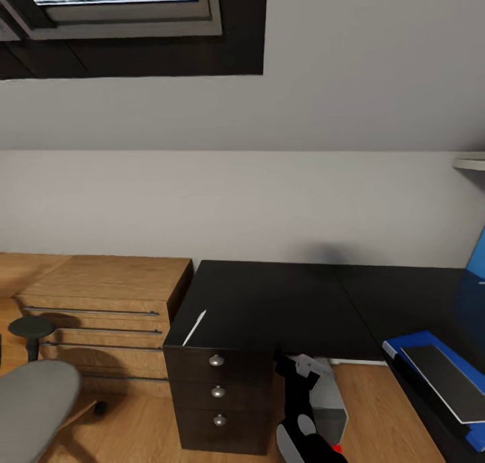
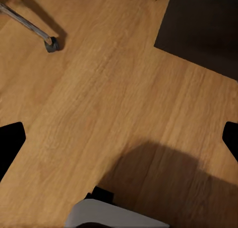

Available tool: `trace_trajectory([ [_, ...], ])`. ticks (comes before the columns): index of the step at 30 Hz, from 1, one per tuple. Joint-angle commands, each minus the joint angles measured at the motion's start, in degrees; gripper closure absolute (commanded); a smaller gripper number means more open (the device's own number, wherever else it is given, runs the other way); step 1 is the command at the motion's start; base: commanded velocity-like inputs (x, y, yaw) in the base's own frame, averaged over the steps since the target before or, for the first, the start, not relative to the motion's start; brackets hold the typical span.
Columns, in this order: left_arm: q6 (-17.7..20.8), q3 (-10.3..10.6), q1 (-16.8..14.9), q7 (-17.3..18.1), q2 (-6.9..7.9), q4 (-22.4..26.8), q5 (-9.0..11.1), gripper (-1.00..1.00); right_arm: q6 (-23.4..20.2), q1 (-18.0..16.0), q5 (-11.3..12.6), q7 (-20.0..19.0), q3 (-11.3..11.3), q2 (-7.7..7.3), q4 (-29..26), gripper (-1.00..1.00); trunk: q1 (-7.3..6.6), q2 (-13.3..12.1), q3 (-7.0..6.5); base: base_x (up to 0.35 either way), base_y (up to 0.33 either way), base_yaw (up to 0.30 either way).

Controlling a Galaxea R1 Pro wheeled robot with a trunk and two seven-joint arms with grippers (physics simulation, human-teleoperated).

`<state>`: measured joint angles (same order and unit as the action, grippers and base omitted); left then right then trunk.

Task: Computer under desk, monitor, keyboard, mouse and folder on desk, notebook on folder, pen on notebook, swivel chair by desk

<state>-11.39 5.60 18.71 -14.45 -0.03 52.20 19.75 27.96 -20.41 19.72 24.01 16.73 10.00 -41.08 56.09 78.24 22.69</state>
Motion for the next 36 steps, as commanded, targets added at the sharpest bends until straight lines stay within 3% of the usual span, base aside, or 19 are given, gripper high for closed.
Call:
trace_trajectory([
  [1,-0.3,0.2,0.0,-0.3,0.03,0.0,0.5,-1.00,0.4,-0.1,0.4,0.2,0.2,0.00,0.1,-1.00,-0.22,-0.4,-0.13,0.000,0.000,0.286],
  [20,-0.3,0.2,0.0,-0.3,0.03,0.0,0.5,-1.00,0.5,-0.1,0.4,0.2,0.3,0.00,0.9,-1.00,-4.40,-8.0,-3.55,0.000,0.000,0.286],
  [36,-0.4,0.2,0.0,-0.3,0.03,0.0,0.5,-1.00,0.5,-0.1,0.3,0.2,0.3,0.00,1.3,-1.00,-4.40,-8.0,-3.55,0.000,0.000,0.287],
])
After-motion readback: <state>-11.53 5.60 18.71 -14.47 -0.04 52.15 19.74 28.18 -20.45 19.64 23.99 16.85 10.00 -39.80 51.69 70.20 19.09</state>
